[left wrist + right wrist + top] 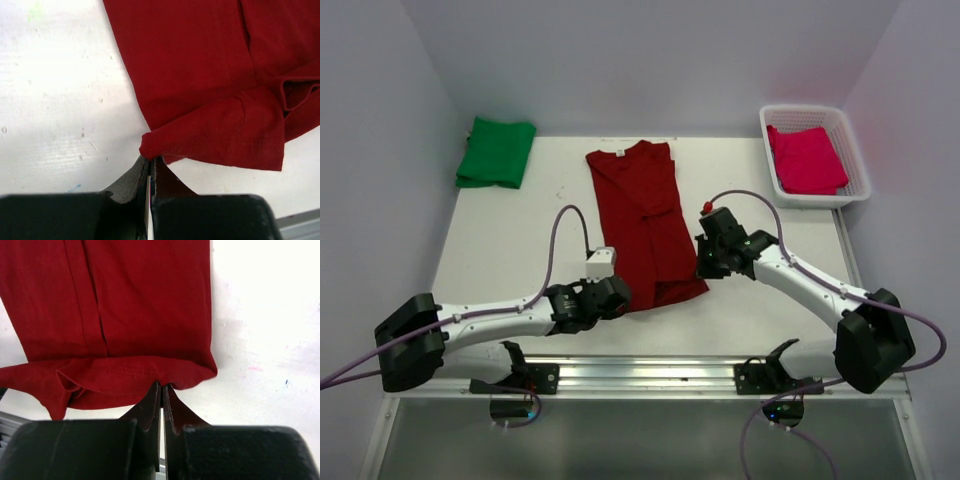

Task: Fold and stack the t-shirts
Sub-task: Fold the folded rectangular tshirt in 1/3 of the way

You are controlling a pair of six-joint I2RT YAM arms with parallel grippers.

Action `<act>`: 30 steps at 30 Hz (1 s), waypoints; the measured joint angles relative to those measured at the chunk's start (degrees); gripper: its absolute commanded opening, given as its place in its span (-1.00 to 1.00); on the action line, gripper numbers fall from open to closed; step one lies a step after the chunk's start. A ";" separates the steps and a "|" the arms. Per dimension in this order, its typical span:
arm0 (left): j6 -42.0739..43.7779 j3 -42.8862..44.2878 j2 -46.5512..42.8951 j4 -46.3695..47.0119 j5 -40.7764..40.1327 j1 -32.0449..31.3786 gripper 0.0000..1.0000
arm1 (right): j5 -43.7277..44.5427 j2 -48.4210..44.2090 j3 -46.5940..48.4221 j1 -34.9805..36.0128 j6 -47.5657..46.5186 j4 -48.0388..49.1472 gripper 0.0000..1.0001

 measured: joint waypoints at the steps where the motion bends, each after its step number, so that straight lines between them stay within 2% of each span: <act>1: 1.46 0.00 0.33 1.09 -0.04 0.85 -1.00 | 0.26 1.01 0.74 0.00 -0.37 0.20 -1.00; 12: 13.81 3.39 5.31 10.25 0.00 7.96 -1.00 | 3.04 8.72 8.35 -0.26 -4.11 1.77 -1.00; 22: 21.42 6.29 8.90 14.38 0.61 15.47 -1.00 | 4.48 15.06 16.31 -2.86 -6.60 2.27 -1.00; 30: 25.55 12.13 16.39 17.33 2.36 20.87 -1.00 | 4.68 24.02 25.18 -4.15 -7.82 2.21 -1.00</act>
